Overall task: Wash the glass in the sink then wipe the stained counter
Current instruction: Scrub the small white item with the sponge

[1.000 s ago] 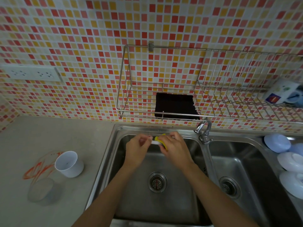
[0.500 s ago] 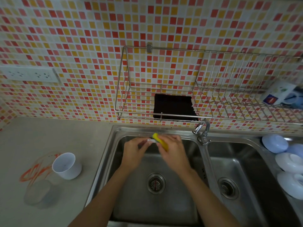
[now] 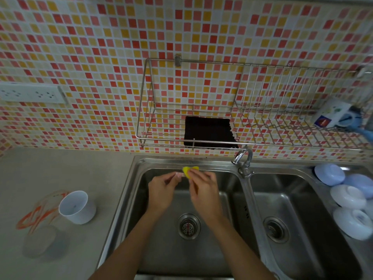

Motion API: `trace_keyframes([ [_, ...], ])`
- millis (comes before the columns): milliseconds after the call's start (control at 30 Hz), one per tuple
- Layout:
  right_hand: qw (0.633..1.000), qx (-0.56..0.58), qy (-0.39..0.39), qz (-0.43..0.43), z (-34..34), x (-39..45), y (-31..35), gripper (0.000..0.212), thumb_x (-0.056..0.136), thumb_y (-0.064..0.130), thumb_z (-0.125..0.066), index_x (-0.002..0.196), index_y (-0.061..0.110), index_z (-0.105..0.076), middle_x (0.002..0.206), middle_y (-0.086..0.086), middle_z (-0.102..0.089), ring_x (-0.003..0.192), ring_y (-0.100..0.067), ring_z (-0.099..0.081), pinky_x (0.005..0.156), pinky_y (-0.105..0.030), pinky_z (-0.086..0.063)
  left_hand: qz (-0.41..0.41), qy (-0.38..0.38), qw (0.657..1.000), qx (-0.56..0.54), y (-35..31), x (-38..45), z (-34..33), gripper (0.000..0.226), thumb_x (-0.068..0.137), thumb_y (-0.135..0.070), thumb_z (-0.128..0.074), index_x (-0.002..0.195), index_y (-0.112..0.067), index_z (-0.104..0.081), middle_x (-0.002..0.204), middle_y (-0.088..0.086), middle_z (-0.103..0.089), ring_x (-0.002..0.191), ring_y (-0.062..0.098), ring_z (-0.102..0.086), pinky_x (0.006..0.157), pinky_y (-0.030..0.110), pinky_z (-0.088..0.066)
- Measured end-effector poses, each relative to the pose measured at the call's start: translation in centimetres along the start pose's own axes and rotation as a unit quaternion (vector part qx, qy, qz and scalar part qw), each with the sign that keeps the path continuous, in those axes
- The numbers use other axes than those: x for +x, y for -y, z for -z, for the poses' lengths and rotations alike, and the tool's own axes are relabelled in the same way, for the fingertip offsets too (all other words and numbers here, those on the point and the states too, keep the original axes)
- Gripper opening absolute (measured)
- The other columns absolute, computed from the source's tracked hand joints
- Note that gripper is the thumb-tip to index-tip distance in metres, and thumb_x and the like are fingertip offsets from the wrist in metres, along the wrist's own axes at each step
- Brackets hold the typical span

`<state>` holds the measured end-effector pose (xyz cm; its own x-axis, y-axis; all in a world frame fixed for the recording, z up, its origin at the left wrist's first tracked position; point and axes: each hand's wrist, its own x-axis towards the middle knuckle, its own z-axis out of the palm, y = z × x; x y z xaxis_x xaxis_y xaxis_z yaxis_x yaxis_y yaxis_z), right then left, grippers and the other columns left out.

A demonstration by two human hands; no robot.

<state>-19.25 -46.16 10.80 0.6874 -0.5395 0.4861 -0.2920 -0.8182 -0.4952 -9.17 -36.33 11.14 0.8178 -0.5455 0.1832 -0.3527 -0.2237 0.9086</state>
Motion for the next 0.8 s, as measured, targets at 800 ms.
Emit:
trace_keyframes([
  [800, 0.991, -0.075, -0.024, 0.107, 1.0, 1.8, -1.8, 0.036, 0.067, 0.015, -0.082, 0.101, 0.018, -0.070, 0.091, 0.006, -0.072, 0.088, -0.013, -0.044, 0.079, -0.023, -0.040, 0.062, 0.064, 0.982, -0.165, -0.5, 0.2, 0.9, 0.018, 0.086, -0.013, -0.068, 0.103, -0.009, -0.072, 0.092, 0.008, -0.074, 0.092, 0.022, -0.070, 0.089, 0.037, -0.055],
])
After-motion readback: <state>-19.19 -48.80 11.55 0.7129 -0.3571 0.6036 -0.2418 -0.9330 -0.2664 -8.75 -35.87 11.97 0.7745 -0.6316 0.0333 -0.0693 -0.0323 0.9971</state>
